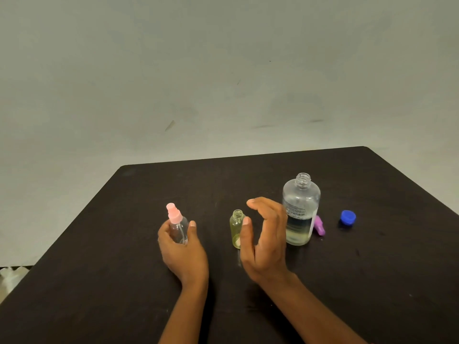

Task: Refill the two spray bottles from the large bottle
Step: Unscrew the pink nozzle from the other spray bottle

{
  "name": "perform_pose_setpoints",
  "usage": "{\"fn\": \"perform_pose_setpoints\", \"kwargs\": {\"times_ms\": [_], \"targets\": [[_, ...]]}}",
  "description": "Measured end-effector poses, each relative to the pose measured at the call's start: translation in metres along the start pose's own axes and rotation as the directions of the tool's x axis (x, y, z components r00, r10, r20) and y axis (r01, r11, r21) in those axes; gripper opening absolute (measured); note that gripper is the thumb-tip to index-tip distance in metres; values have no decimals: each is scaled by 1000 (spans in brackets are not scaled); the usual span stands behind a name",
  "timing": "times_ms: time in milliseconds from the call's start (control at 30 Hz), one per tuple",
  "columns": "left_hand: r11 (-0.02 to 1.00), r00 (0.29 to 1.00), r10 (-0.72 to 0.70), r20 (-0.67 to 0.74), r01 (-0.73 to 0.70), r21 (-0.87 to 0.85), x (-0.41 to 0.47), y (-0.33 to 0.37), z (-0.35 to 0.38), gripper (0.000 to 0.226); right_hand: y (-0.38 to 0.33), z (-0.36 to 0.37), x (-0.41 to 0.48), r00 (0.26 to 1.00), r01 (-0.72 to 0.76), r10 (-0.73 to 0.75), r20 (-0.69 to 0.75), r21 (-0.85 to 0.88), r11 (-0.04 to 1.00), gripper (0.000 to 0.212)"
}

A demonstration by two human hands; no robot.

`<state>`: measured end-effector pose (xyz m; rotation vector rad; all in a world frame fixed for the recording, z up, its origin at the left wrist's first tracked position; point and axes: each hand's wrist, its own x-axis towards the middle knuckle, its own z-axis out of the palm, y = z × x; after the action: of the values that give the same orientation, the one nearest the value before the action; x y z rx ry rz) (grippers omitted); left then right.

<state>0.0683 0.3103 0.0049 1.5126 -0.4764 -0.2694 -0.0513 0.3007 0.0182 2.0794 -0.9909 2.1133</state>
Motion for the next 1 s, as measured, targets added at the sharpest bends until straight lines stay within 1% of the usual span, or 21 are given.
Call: {"fn": "perform_pose_setpoints", "kwargs": {"times_ms": [67, 100, 133, 200, 233, 300, 367, 433, 500, 600, 667, 867, 1000], "targets": [[993, 994, 113, 13, -113, -18, -5, 6, 0, 40, -1, 0, 0, 1000, -7, 7, -5, 16, 1000, 28], [977, 977, 211, 20, -210, -18, -8, 9, -1, 42, -1, 0, 1, 1000, -14, 14, -9, 29, 999, 28], [945, 944, 328, 31, -328, -16, -11, 10, -2, 42, -2, -1, 1, 1000, -25, 25, -13, 44, 999, 28], [832, 830, 553, 68, -555, 14, -15, 7, -2, 40, -3, -1, 1, 998, -52, 54, -13, 71, 996, 28], [771, 771, 630, 91, -635, 45, -18, 5, -1, 40, -3, -2, 2, 998, -69, 70, -4, 85, 994, 30], [666, 671, 730, 134, -741, 81, -21, 1, 1, 41, -4, -3, 3, 994, -110, 107, 28, 126, 986, 37], [589, 593, 789, 162, -804, 78, -24, 0, 2, 40, -4, -3, 5, 987, -155, 144, 71, 182, 971, 42], [534, 537, 826, 174, -843, 67, -24, -1, 3, 36, -4, -4, 5, 983, -168, 148, 107, 208, 964, 43], [490, 494, 851, 177, -869, 67, -24, -1, 4, 33, -3, -4, 4, 983, -159, 136, 122, 209, 965, 38], [473, 479, 858, 183, -878, 80, -24, -1, 4, 38, -5, -4, 5, 979, -176, 148, 140, 220, 960, 29], [468, 477, 860, 184, -879, 89, -23, -1, 3, 40, -6, -5, 6, 975, -189, 151, 165, 243, 951, 29], [482, 493, 853, 172, -870, 102, -19, -1, 2, 40, -11, -9, 9, 934, -284, 171, 314, 364, 887, 46], [506, 514, 840, 173, -858, 89, -20, -1, 1, 40, -12, -12, 12, 915, -336, 186, 359, 420, 843, 51]]}}
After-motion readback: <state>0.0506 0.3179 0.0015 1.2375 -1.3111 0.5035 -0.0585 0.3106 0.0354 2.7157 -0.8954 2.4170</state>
